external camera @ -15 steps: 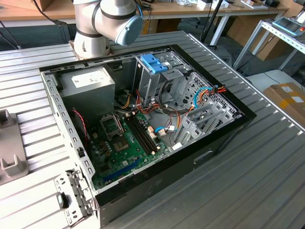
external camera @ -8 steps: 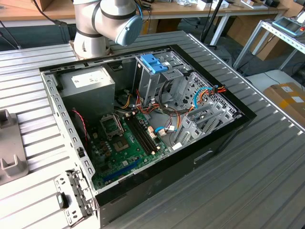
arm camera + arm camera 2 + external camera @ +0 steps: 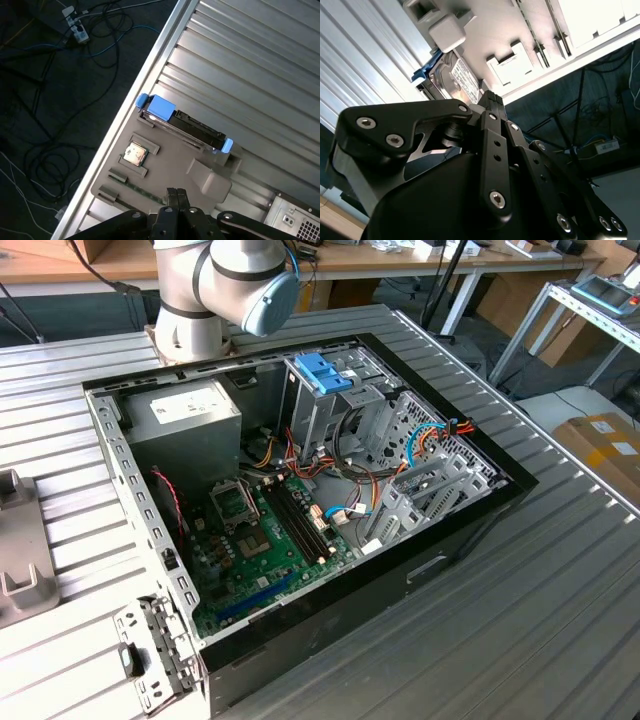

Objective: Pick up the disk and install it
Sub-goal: 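Pick up the disk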

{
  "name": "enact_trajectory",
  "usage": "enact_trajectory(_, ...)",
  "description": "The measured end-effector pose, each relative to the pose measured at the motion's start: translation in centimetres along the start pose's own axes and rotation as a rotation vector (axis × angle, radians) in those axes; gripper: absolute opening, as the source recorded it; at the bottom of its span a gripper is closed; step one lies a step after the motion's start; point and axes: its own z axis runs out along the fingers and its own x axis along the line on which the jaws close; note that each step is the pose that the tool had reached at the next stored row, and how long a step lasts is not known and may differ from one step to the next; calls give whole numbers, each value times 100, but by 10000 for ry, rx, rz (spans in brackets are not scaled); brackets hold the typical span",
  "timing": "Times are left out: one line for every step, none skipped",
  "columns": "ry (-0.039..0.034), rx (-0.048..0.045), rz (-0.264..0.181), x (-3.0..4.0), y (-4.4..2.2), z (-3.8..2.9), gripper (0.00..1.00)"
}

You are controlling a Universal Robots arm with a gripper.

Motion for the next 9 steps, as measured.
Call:
enact_trajectory(2, -1, -39, 0, 0, 0, 10)
enact_trajectory(3, -2, -72, 0, 0, 0, 10)
enact_trajectory(4, -3, -115, 0, 0, 0, 10)
enact_trajectory(6, -4, -149, 0, 0, 0, 10)
enact_trajectory(8, -4, -189, 0, 0, 0, 10)
enact_trajectory(9, -5, -223, 0, 0, 0, 10)
enact_trajectory(12, -7, -279, 0, 0, 0, 10)
enact_trajectory(14, -8, -337, 0, 0, 0, 10)
enact_trajectory(16, -9, -383, 0, 0, 0, 10)
